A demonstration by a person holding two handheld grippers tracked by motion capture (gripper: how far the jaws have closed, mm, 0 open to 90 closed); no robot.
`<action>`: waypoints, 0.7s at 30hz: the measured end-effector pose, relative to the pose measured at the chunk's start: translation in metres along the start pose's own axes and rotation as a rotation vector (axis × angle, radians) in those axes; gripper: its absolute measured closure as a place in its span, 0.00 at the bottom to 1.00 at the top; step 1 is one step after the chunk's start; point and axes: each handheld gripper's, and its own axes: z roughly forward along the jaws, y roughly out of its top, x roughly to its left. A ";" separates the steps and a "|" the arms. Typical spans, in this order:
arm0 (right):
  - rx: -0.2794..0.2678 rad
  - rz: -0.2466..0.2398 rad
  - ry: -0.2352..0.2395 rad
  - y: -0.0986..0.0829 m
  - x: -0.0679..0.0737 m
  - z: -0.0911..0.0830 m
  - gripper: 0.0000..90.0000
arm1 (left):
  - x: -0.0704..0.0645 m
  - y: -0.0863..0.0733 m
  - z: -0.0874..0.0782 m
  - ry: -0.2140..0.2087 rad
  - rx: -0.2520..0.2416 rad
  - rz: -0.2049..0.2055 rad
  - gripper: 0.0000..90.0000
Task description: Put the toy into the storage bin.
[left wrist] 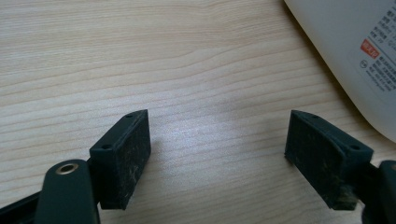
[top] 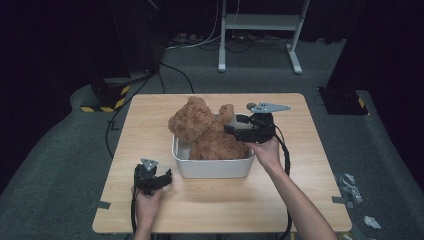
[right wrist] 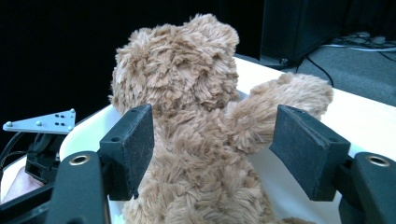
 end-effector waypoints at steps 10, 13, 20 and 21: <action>-0.023 0.006 -0.023 -0.001 -0.003 -0.011 0.35 | 0.000 0.000 0.000 -0.001 -0.001 0.002 0.25; -0.032 0.012 -0.028 -0.001 -0.003 -0.014 0.36 | 0.000 0.000 0.000 -0.001 -0.001 0.002 0.25; -0.045 0.016 -0.034 0.000 -0.005 -0.019 0.36 | 0.000 0.000 0.000 -0.001 0.000 0.002 0.25; -0.046 0.013 -0.036 -0.001 -0.005 -0.020 0.36 | 0.000 0.000 0.000 -0.001 -0.001 0.000 0.25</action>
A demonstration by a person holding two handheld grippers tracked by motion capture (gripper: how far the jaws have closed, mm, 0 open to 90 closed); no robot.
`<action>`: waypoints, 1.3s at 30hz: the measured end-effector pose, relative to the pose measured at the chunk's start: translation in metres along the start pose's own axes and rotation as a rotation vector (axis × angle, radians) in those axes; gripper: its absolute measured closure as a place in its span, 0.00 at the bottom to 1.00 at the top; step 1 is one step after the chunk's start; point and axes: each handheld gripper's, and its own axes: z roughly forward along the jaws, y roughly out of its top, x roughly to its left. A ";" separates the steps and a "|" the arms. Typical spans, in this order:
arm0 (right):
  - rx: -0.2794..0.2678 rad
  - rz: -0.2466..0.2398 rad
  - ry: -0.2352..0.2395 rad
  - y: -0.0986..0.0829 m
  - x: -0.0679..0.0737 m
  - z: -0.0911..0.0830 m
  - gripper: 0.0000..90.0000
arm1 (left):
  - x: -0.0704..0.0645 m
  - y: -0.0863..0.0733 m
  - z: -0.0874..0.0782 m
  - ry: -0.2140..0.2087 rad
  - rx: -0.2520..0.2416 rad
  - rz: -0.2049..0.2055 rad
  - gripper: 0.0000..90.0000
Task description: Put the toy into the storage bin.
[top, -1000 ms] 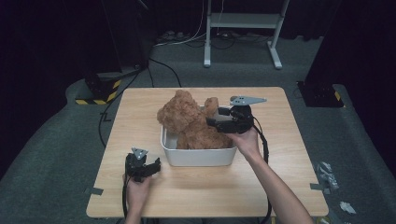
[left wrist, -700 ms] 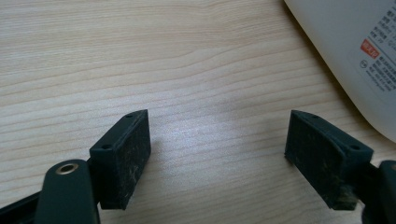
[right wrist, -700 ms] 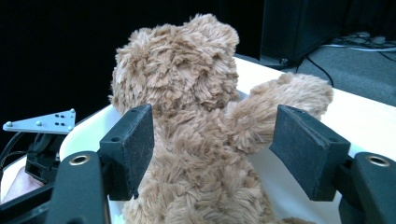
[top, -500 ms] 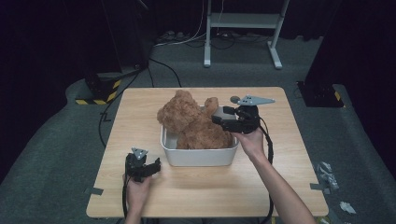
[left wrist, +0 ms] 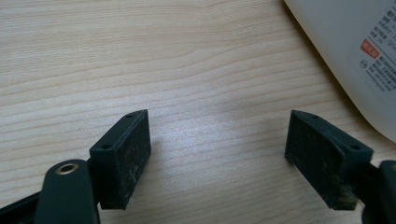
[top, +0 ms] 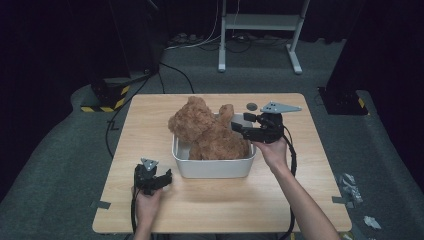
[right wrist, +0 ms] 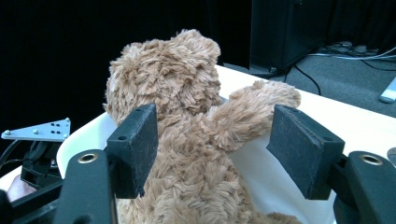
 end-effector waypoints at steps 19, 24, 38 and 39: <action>-0.014 0.001 -0.040 -0.002 -0.008 -0.016 0.38 | 0.000 0.000 0.000 0.000 0.000 0.002 0.25; -0.019 0.002 -0.047 -0.002 -0.010 -0.022 0.38 | 0.000 0.000 0.000 -0.001 -0.004 -0.003 0.25; -0.027 0.016 -0.087 -0.005 -0.017 -0.037 0.39 | 0.000 0.000 0.000 -0.001 -0.003 -0.005 0.25; -0.030 0.015 -0.089 -0.005 -0.018 -0.037 0.39 | 0.000 0.000 0.000 -0.002 -0.005 -0.005 0.25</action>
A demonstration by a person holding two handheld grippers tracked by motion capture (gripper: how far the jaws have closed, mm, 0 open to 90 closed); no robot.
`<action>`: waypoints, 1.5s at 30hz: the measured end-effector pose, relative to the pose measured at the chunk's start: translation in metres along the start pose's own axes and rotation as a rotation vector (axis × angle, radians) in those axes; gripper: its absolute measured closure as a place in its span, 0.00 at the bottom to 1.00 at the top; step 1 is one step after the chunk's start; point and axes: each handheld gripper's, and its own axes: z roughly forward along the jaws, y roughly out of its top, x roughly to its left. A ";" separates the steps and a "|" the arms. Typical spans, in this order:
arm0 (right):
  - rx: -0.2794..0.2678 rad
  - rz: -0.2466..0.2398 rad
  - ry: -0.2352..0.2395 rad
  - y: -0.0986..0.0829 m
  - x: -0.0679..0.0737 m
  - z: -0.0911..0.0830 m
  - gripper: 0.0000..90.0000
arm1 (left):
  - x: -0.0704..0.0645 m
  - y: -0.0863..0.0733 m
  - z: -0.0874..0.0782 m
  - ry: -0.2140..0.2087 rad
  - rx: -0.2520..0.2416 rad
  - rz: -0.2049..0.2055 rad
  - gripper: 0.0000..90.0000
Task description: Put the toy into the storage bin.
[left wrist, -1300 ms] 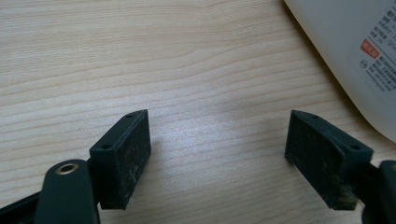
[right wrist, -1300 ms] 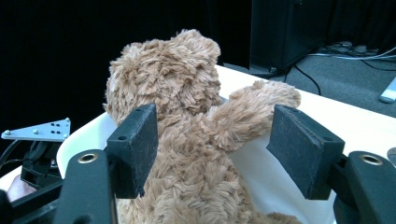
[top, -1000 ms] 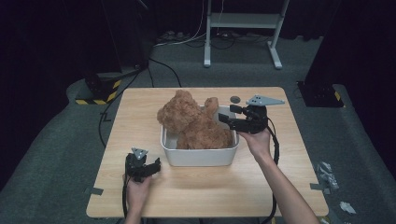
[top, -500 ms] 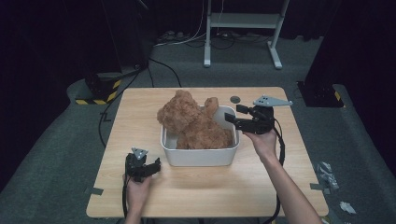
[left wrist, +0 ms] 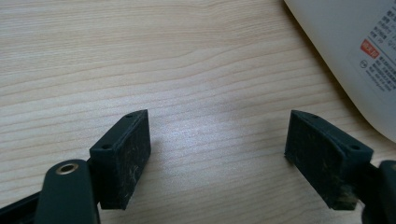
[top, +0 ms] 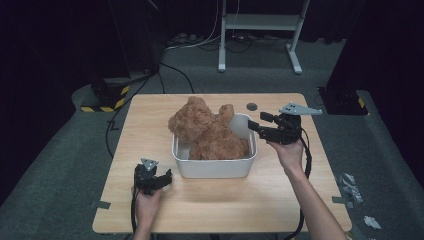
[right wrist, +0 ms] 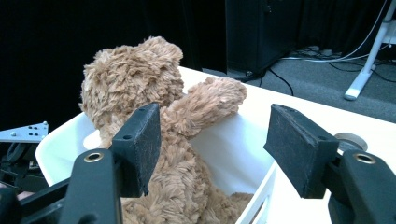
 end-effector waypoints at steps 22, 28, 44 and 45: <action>-0.045 0.041 -0.024 -0.011 -0.017 -0.022 0.40 | 0.000 0.000 0.000 -0.004 -0.003 0.001 0.26; -0.047 0.051 -0.030 -0.015 -0.022 -0.026 0.40 | 0.000 0.000 0.000 -0.002 -0.003 0.001 0.25; -0.063 0.059 -0.050 -0.029 -0.034 -0.039 0.41 | 0.000 0.000 0.000 -0.001 -0.004 -0.003 0.25; -0.061 0.056 -0.052 -0.029 -0.035 -0.039 0.41 | 0.000 0.000 0.000 -0.001 -0.004 -0.004 0.25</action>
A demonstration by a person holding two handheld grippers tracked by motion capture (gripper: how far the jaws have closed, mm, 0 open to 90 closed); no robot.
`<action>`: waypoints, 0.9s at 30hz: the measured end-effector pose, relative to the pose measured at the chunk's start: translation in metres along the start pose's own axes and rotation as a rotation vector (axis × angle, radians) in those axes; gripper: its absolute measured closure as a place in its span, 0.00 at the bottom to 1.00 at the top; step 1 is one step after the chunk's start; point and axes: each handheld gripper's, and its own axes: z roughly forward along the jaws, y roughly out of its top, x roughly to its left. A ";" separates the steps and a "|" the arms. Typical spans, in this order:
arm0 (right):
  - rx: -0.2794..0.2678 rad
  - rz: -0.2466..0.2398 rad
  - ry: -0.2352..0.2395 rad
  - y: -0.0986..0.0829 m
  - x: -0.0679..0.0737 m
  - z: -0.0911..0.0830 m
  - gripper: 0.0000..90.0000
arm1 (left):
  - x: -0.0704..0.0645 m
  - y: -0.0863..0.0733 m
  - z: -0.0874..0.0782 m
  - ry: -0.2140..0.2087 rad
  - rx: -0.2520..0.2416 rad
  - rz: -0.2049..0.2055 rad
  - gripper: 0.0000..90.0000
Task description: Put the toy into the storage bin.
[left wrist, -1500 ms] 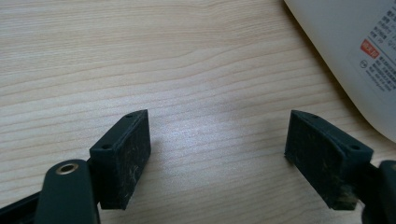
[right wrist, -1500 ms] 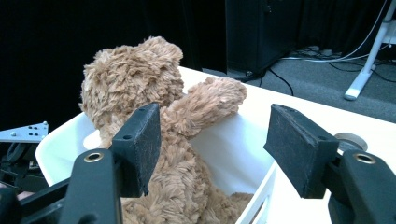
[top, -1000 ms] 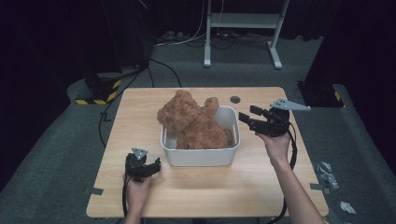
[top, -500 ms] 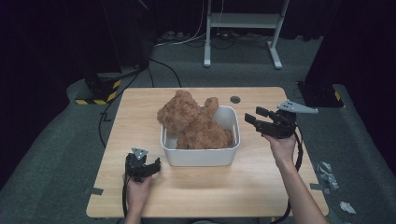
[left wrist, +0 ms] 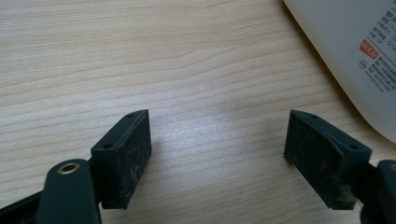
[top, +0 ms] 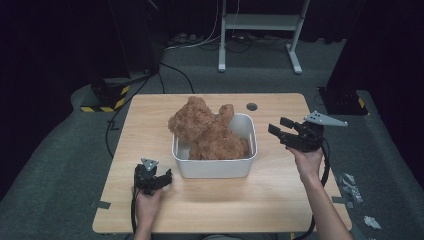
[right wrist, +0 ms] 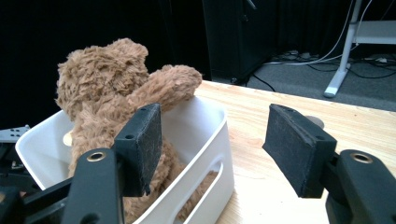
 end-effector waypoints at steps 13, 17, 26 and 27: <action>0.018 0.008 -0.010 -0.013 -0.006 -0.001 0.41 | 0.000 0.000 0.000 0.004 0.000 -0.002 0.25; 0.020 0.024 -0.012 -0.018 -0.009 -0.001 0.41 | 0.000 0.000 0.000 0.004 0.000 -0.001 0.25; 0.023 0.046 -0.026 -0.029 -0.016 0.000 0.41 | 0.000 0.000 0.000 0.004 0.000 -0.001 0.25; 0.023 0.044 -0.028 -0.031 -0.017 -0.001 0.41 | 0.000 0.000 0.000 0.004 0.001 -0.001 0.25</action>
